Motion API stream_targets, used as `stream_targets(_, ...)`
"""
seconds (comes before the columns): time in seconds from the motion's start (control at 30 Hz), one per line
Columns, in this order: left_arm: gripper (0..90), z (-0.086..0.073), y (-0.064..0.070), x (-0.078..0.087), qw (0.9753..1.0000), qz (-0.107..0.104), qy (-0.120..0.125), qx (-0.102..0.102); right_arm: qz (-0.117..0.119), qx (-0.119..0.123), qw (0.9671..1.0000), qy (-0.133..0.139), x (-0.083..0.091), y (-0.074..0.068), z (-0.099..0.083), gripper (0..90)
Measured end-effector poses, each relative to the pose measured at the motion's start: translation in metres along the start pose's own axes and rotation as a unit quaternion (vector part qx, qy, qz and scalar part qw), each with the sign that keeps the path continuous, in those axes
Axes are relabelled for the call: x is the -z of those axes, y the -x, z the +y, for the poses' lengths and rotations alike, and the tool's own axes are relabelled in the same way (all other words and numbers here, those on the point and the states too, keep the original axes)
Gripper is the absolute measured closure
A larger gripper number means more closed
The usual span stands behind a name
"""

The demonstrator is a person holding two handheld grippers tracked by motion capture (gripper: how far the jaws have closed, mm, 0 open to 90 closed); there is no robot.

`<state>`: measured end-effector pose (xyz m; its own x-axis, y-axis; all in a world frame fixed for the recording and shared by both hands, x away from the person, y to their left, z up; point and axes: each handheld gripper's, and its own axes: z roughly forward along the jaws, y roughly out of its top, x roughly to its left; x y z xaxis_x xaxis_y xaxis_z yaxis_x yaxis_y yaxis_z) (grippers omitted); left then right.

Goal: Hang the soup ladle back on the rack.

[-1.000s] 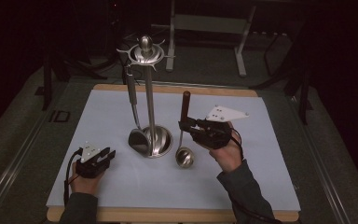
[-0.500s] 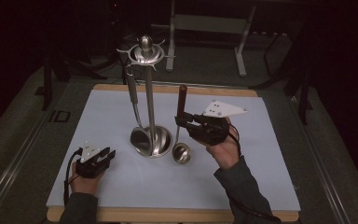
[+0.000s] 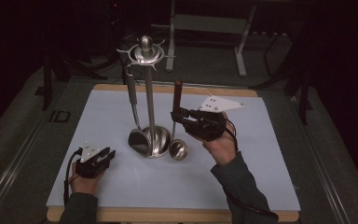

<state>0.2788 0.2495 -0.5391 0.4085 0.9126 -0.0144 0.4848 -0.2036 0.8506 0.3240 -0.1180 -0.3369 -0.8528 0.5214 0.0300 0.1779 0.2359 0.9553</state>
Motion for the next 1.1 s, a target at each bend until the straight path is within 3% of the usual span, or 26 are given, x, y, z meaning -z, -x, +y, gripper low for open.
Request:
stream_targets(0.63, 69.6, 0.000, 0.000, 0.000, 1.0000, -0.001, 0.002, 0.001, 0.002, 0.011, 0.9999, 0.009, -0.006, -0.005, 0.025, 74.1)
stream_targets(1.1, 69.6, 0.000, -0.001, 0.000, 1.0000, -0.002, 0.002, 0.001, 0.008, 0.023, 0.9997, 0.007, -0.019, -0.015, 0.045, 74.1)
